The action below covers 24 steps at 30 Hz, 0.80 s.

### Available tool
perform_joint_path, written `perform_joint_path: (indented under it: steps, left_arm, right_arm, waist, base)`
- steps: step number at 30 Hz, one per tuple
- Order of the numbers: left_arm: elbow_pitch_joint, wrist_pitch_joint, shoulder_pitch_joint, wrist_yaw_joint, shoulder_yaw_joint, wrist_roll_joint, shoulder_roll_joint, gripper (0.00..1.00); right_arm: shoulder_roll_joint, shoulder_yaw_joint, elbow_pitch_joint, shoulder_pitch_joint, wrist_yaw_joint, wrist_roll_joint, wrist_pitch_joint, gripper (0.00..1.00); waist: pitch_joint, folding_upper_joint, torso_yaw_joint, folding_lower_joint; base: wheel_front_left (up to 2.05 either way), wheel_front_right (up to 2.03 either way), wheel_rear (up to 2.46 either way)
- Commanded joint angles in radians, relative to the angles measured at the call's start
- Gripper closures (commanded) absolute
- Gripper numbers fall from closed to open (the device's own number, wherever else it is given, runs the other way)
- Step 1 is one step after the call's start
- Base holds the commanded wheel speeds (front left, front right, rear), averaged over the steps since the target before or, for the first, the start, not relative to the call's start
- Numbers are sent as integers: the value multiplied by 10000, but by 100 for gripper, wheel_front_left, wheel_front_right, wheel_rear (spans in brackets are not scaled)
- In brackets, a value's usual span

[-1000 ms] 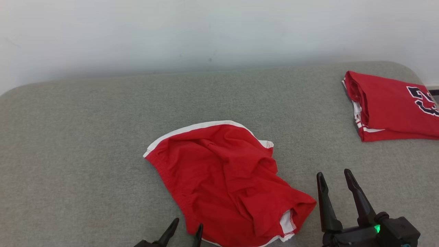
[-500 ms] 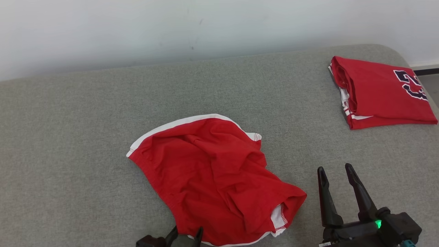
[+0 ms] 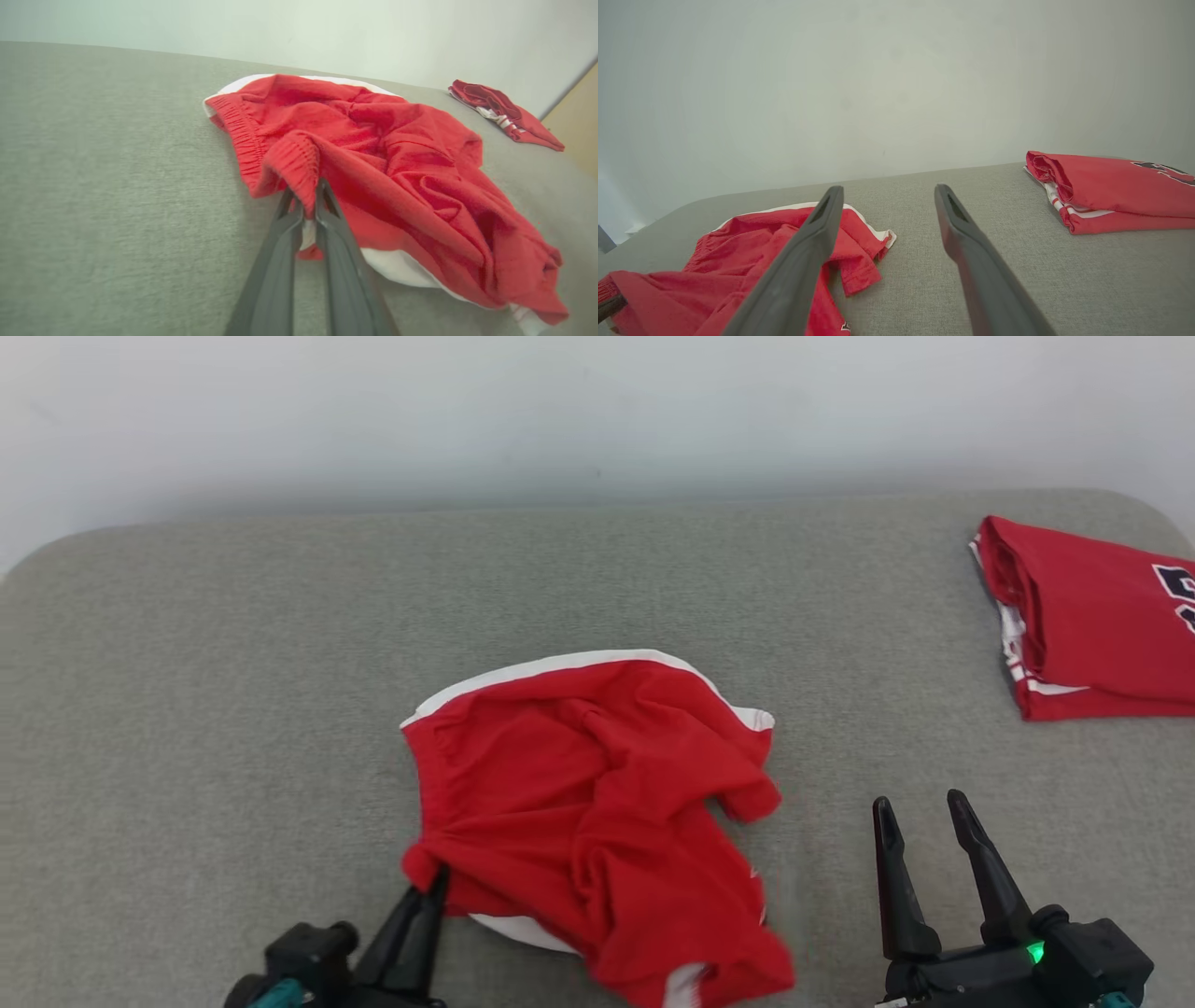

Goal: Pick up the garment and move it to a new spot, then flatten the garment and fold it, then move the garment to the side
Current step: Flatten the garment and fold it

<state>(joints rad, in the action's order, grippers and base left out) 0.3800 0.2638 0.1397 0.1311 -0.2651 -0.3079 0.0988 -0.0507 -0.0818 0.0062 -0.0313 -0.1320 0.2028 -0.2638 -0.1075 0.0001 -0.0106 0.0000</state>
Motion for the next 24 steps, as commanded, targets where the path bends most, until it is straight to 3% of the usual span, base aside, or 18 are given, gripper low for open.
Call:
perform_joint_path:
  steps: [1,6,7,8,9,24]
  left_arm:
    - [-130,1,-260,-19,313,39,148,100]
    - [-110,2,-739,-41,1024,96,294,100]
    - [-83,1,-816,-40,1099,112,285,95]
    - [-70,2,-869,-38,1153,150,277,40]
    - [-64,1,-918,-36,1196,189,254,0]
    - [-2616,0,-1421,-30,3092,745,-318,0]
  right_arm:
    - [4,11,58,-78,32,104,-6,0]
    - [3,46,246,-16,32,118,-6,0]
    - [4,37,270,-17,32,119,-7,0]
    - [4,37,293,-22,32,122,-7,0]
    - [4,30,315,-32,32,129,-7,0]
    - [-77,-251,420,-265,32,9,-7,0]
  waist:
    - [166,-1,-429,0]
    - [265,-1,-690,0]
    - [286,-1,-713,0]
    - [310,-1,-732,0]
    - [336,-1,-745,0]
    - [692,-1,-780,0]
  base:
    - [0,0,0]
    - [0,0,0]
    - [0,0,0]
    - [0,0,0]
    - [0,0,0]
    - [0,0,0]
